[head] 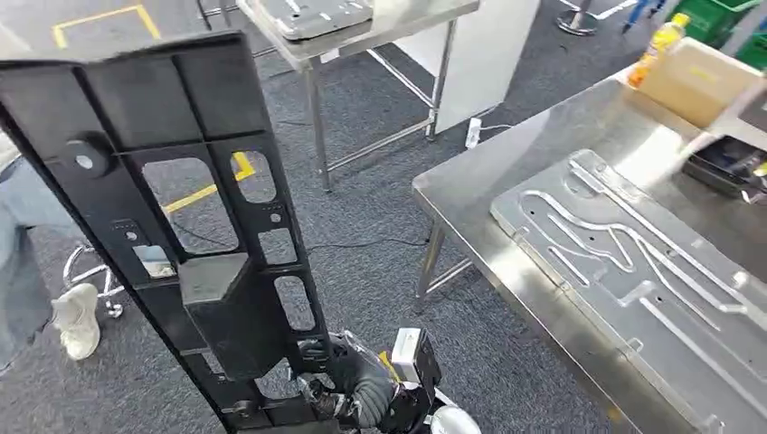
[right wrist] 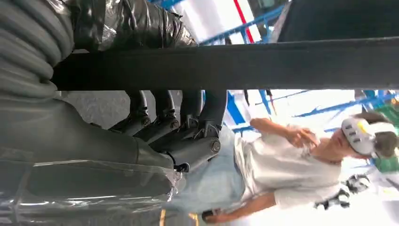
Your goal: Take the parts from the cabinet and place them on the table.
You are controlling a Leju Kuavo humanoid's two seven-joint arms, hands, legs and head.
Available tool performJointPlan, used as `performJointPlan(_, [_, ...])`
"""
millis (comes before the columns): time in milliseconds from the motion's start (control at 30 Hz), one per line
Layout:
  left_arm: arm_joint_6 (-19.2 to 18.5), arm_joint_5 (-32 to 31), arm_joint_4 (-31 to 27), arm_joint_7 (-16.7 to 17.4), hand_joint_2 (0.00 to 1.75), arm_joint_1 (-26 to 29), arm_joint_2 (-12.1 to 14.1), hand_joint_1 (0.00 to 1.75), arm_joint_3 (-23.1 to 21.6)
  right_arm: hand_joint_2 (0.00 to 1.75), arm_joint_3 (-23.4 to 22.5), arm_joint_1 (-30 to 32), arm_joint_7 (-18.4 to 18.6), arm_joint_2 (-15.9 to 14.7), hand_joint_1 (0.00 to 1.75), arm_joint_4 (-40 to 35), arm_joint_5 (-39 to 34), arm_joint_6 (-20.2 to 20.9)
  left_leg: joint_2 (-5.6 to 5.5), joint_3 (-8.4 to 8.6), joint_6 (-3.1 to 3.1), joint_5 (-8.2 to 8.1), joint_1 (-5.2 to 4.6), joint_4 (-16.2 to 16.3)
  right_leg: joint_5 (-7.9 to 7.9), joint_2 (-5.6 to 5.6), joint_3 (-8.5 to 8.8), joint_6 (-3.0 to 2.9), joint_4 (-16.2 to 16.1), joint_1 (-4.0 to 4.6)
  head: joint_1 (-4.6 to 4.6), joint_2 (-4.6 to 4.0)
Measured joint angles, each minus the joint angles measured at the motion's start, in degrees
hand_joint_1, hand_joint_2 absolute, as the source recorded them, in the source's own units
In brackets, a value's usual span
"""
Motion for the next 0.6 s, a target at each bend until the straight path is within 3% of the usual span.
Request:
performJointPlan(33, [0.02,-0.11,0.00,0.00,1.75,0.02,0.04,0.00,0.00,1.75,-0.02,0.18,0.00,-0.16,1.75,0.00,0.00,-0.04,0.79,0.02,-0.01,-0.02,-0.02,0.01,0.18,-0.11,-0.54,0.07,1.25,-0.08,0.00,0.00])
performJointPlan(67, [0.02,-0.20,0.00,0.00,1.75,-0.05,0.04,0.00,0.00,1.75,-0.02,0.38,0.00,-0.31,1.75,-0.07,0.00,-0.04,1.51,0.06,-0.06,-0.07,-0.02,0.04,1.83,-0.26,0.48,0.11,-0.67,-0.17,0.02,0.00])
performJointPlan(100, [0.02,-0.22,0.00,0.00,1.75,-0.15,0.02,0.00,-0.02,1.75,-0.02,0.51,0.00,-0.44,1.75,-0.15,0.00,-0.07,2.14,0.14,-0.12,-0.17,-0.02,0.09,4.21,-0.68,2.81,0.01,-4.90,-0.21,0.00,0.00])
performJointPlan(133, [0.02,-0.26,0.00,0.00,1.75,-0.21,0.02,0.00,-0.07,1.75,-0.04,0.54,0.00,-0.46,1.75,-0.31,0.00,-0.07,2.71,0.29,-0.23,-0.32,-0.05,0.14,6.52,-1.71,5.72,-0.27,-10.20,-0.13,0.02,0.00])
performJointPlan(167, [0.02,-0.31,0.00,0.00,1.75,-0.22,0.02,0.00,-0.11,1.75,-0.11,0.53,0.00,-0.46,1.75,-0.57,0.00,-0.06,3.21,0.51,-0.42,-0.47,-0.12,0.16,8.06,-3.91,8.45,-0.78,-14.96,0.14,0.02,0.00])
performJointPlan(200, [0.00,-0.31,0.00,0.00,1.75,-0.16,0.02,0.00,-0.13,1.75,-0.13,0.48,0.00,-0.46,1.75,-0.77,0.00,-0.06,3.71,0.57,-0.83,-0.75,-0.61,0.41,7.36,-5.84,9.04,-1.19,-16.74,0.96,0.00,0.00])
performJointPlan(333, [0.02,-0.63,0.00,0.22,1.75,-0.45,0.02,0.00,-0.37,1.75,-0.20,0.88,-0.04,-0.70,1.75,-1.42,0.02,-0.17,6.13,1.42,-1.99,-0.88,-0.62,-0.06,7.95,-2.77,8.63,-2.34,-17.17,0.95,0.00,0.00])
performJointPlan(367, [0.02,-0.77,0.00,0.24,1.75,-0.45,0.07,0.00,-0.46,1.75,-0.22,1.18,-0.02,-0.72,1.75,-1.71,0.07,-0.24,4.93,1.31,-2.32,-1.58,-0.22,0.33,8.45,-2.23,9.31,-2.67,-17.78,0.22,0.00,0.00])
performJointPlan(400, [0.04,-0.85,0.00,0.24,1.75,-0.41,0.09,0.00,-0.50,1.75,-0.22,1.15,-0.04,-0.77,1.75,-1.88,0.09,-0.26,1.64,0.50,-2.54,-3.16,-0.15,2.38,8.63,-1.64,9.30,-3.10,-18.00,0.04,-0.02,0.00])
performJointPlan(433, [0.04,-0.85,0.00,0.24,1.75,-0.35,0.09,0.00,-0.55,1.75,-0.22,1.10,-0.09,-0.77,1.75,-1.90,0.09,-0.26,-0.38,-1.49,-2.69,-5.69,-0.08,6.65,8.73,-1.03,9.14,-3.26,-17.99,-0.04,-0.17,0.00])
performJointPlan(500, [0.02,-0.85,0.02,0.29,1.75,-0.20,0.09,0.00,-0.57,1.75,-0.22,1.24,-0.09,-0.79,1.75,-1.95,0.09,-0.28,-1.37,-5.32,-3.07,-9.02,0.03,14.76,8.76,0.39,9.06,-3.34,-17.94,-0.01,-0.13,0.00])
performJointPlan(533, [0.02,-0.85,0.00,0.31,1.75,-0.14,0.09,0.00,-0.59,1.75,-0.22,1.28,-0.07,-0.81,1.75,-1.95,0.11,-0.28,-1.40,-6.64,-3.22,-9.09,0.04,17.19,8.76,1.41,9.01,-3.33,-17.79,0.01,-0.13,0.00])
performJointPlan(567, [0.04,-0.85,0.00,0.33,1.75,-0.02,0.09,0.00,-0.59,1.75,-0.22,1.40,0.00,-0.94,1.75,-1.95,0.20,-0.28,-1.42,-6.50,-3.31,-7.81,0.08,16.51,8.74,2.22,9.01,-3.31,-17.62,-0.03,-0.13,0.00])
performJointPlan(600, [0.04,-0.85,0.00,0.33,1.75,0.01,0.15,0.00,-0.61,1.75,-0.22,1.47,-0.02,-1.01,1.75,-1.95,0.20,-0.31,-1.48,-5.40,-3.33,-5.56,0.17,13.71,8.67,3.06,8.99,-3.20,-17.42,-0.10,-0.13,0.00])
